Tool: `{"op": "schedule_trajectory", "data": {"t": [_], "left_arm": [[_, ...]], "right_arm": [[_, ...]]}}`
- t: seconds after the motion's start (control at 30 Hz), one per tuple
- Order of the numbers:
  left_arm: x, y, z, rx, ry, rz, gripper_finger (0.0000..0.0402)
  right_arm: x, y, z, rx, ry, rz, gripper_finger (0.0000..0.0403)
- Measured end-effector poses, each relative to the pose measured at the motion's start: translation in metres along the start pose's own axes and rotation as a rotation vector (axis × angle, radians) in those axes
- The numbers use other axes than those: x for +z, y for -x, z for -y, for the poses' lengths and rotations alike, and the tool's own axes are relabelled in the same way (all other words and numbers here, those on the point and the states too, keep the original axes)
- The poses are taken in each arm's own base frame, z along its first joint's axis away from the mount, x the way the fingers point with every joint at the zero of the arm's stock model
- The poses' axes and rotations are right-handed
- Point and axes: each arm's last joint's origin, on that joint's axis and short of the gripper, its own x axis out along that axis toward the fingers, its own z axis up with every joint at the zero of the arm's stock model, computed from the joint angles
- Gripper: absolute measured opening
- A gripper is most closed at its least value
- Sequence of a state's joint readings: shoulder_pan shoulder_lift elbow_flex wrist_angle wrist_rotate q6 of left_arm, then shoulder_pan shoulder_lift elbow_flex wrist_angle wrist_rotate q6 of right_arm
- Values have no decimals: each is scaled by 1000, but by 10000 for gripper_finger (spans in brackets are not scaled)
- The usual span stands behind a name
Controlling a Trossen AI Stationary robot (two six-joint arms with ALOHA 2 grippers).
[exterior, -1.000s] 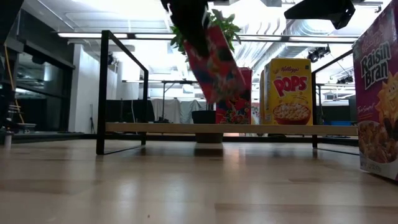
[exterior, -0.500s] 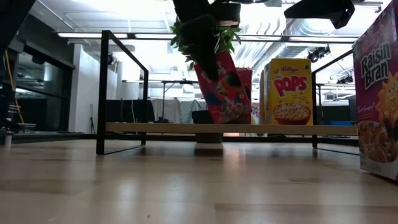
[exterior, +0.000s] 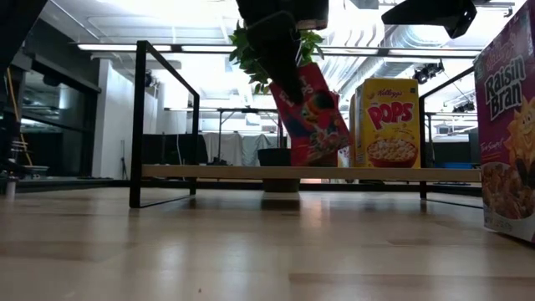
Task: Stack cereal on shelf
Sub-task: Put the red cereal box on the shelf aligned with the other red cereal box
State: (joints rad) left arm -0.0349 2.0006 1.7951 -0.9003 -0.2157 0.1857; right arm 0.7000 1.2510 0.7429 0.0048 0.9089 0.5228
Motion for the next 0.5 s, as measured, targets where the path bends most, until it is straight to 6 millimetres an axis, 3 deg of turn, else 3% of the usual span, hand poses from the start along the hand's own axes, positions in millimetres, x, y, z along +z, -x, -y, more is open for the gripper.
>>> {"op": "schedule_trajectory", "data": {"t": [0.5], "left_arm": [[3,0,-1,20,5,29,223]], "right_arm": [[0,0,0,0,0,0,236]]}}
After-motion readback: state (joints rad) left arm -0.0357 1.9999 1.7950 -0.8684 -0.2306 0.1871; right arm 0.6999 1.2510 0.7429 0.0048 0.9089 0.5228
